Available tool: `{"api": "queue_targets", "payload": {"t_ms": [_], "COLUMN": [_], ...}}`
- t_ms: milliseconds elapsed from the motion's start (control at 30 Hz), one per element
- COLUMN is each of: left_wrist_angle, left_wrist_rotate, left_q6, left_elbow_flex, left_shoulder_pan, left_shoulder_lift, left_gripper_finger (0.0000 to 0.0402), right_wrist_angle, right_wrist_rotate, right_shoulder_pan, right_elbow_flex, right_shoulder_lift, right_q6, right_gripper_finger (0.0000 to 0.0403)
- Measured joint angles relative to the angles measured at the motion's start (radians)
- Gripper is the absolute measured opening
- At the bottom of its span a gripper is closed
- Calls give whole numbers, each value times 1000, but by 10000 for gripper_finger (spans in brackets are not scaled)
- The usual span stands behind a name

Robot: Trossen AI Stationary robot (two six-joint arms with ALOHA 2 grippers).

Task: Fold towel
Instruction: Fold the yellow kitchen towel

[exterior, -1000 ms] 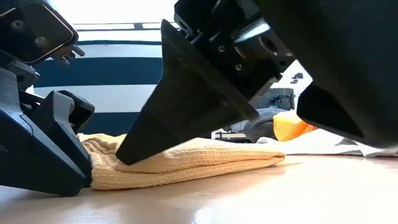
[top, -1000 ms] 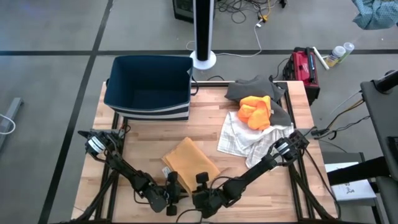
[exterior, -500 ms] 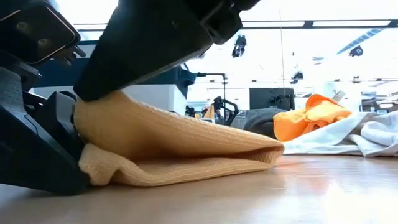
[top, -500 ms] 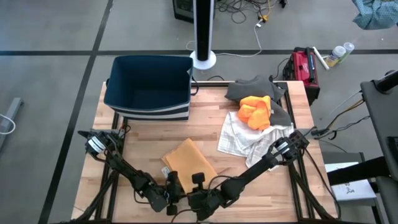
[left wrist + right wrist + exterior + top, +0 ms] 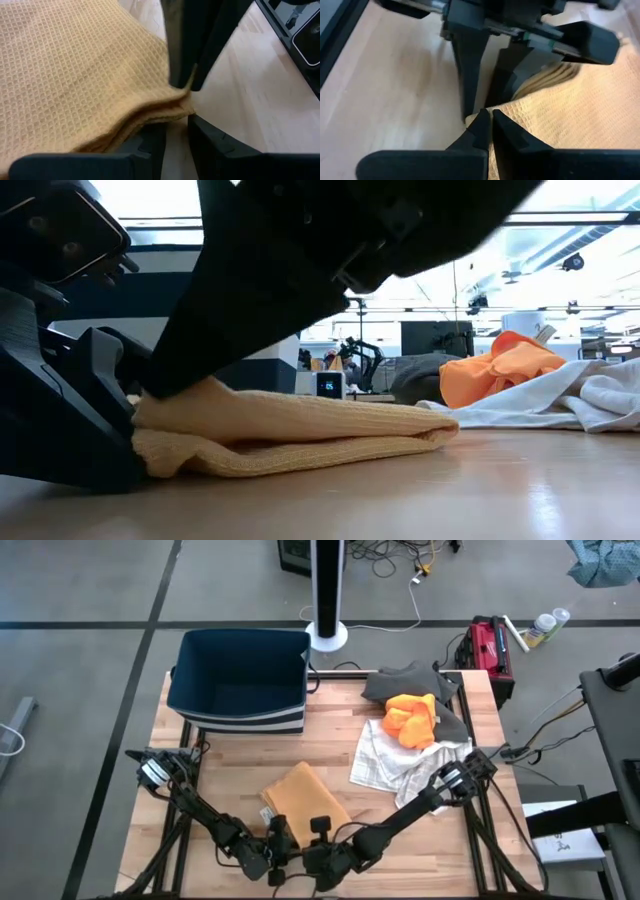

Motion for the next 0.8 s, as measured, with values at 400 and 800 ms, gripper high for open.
{"api": "queue_targets", "payload": {"t_ms": [400, 800], "left_wrist_angle": [-1, 0], "left_wrist_rotate": [3, 7], "left_q6": [-8, -11], "left_elbow_flex": [-1, -2], "left_shoulder_pan": [0, 0], "left_shoulder_lift": [0, 0], "left_gripper_finger": [77, 77], "right_wrist_angle": [2, 44], "right_wrist_rotate": [9, -25], "right_shoulder_pan": [3, 2], "right_elbow_flex": [11, 6], "right_shoulder_lift": [-34, 41], "right_q6": [-10, 34], "right_gripper_finger": [2, 2]}}
